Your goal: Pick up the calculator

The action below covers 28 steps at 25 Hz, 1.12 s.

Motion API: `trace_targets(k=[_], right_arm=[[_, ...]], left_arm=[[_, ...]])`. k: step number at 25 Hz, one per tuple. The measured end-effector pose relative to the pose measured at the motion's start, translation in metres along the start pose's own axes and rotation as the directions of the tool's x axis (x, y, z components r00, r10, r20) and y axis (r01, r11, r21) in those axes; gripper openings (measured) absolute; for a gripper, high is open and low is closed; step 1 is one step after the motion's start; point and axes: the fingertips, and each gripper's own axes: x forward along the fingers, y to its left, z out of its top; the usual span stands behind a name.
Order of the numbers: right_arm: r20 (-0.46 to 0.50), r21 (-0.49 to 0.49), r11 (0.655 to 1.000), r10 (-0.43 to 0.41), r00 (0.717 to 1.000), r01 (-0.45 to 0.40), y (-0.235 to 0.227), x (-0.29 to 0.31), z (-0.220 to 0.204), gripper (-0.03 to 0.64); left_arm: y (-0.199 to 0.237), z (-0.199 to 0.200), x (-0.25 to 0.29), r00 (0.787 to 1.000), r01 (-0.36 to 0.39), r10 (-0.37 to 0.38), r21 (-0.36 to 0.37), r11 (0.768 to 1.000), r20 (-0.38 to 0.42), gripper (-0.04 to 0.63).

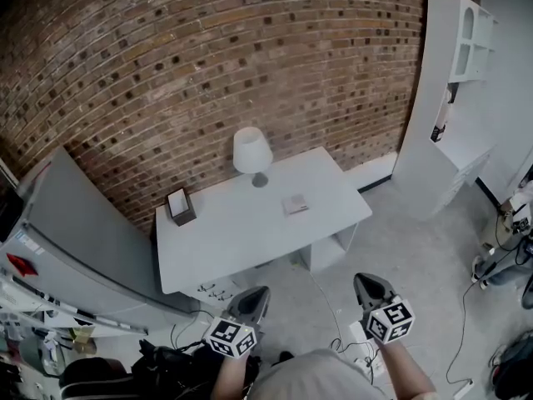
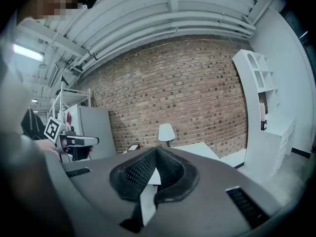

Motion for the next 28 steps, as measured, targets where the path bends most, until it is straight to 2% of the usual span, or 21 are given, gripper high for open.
trace_targets(k=[7, 16, 19, 23, 28], right_arm=[[0.002, 0.029, 1.000, 0.005, 1.000, -0.005, 0.000, -0.001, 0.002, 0.011], [-0.004, 0.017, 0.999, 0.031, 0.999, -0.031, -0.012, -0.007, -0.005, 0.012], [-0.008, 0.023, 0.999, 0.047, 0.999, -0.046, -0.018, -0.010, -0.009, 0.012], [-0.017, 0.035, 0.998, 0.062, 0.998, -0.061, -0.025, -0.012, -0.015, 0.012], [-0.028, 0.046, 0.996, 0.075, 0.997, -0.074, -0.033, -0.012, -0.022, 0.012]], left_arm=[[-0.005, -0.001, 0.001, 1.000, 0.003, -0.003, -0.002, 1.000, -0.009, 0.012], [-0.014, -0.007, 0.011, 1.000, -0.009, 0.008, -0.030, 1.000, -0.011, 0.014], [-0.020, -0.013, 0.015, 1.000, -0.015, 0.014, -0.034, 0.999, -0.024, 0.073], [-0.030, -0.019, 0.019, 0.999, -0.006, 0.005, -0.040, 0.999, -0.034, 0.111], [-0.035, -0.026, 0.023, 0.999, -0.020, 0.018, -0.047, 0.999, -0.039, 0.123]])
